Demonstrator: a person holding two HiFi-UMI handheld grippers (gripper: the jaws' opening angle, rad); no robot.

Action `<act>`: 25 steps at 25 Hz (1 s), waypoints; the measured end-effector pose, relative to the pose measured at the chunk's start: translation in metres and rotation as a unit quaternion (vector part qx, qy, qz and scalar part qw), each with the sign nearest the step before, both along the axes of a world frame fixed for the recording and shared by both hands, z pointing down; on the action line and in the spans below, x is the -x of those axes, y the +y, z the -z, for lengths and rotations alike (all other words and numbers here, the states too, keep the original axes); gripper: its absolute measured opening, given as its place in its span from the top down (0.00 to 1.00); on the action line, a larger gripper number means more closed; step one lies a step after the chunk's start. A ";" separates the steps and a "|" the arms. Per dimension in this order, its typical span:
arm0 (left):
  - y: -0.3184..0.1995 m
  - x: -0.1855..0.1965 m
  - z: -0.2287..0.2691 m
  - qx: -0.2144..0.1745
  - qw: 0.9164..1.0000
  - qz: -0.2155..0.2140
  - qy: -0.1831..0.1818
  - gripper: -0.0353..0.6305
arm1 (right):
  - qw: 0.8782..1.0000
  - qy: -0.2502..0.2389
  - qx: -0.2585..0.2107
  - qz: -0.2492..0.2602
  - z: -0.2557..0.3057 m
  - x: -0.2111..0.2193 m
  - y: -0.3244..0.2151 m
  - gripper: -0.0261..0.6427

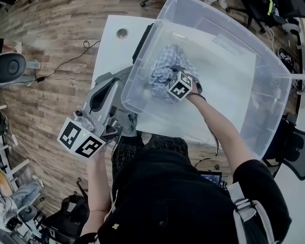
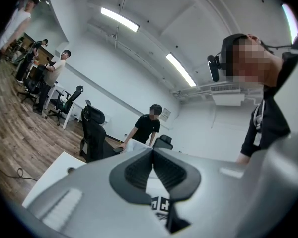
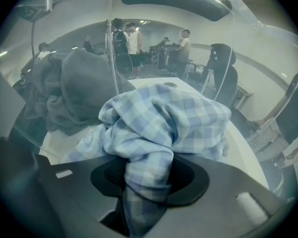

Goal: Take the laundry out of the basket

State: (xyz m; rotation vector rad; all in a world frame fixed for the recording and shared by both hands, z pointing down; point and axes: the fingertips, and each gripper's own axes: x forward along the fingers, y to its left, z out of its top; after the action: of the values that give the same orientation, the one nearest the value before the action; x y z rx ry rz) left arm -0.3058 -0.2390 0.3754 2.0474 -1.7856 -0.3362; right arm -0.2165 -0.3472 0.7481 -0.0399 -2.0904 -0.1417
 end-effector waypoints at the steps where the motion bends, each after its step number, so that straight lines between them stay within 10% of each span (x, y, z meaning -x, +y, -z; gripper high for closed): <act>1: 0.002 0.000 0.002 -0.002 1.000 0.001 0.000 0.94 | 1.000 -0.005 0.003 -0.004 0.001 -0.001 0.000 0.68; 13: 0.036 0.006 0.012 -0.033 0.999 -0.005 0.003 0.94 | 0.982 -0.110 0.067 -0.139 0.075 -0.001 -0.029 0.71; 25: 0.059 0.016 0.040 -0.076 0.995 -0.060 0.009 0.94 | 0.938 -0.266 -0.024 -0.223 0.239 -0.011 -0.058 0.71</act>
State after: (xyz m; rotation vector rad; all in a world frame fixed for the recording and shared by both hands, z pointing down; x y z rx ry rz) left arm -0.3219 -0.1800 0.3353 2.2369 -1.6639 -0.4675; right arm -0.2055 -0.4051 0.5090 0.5565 -2.5720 0.0845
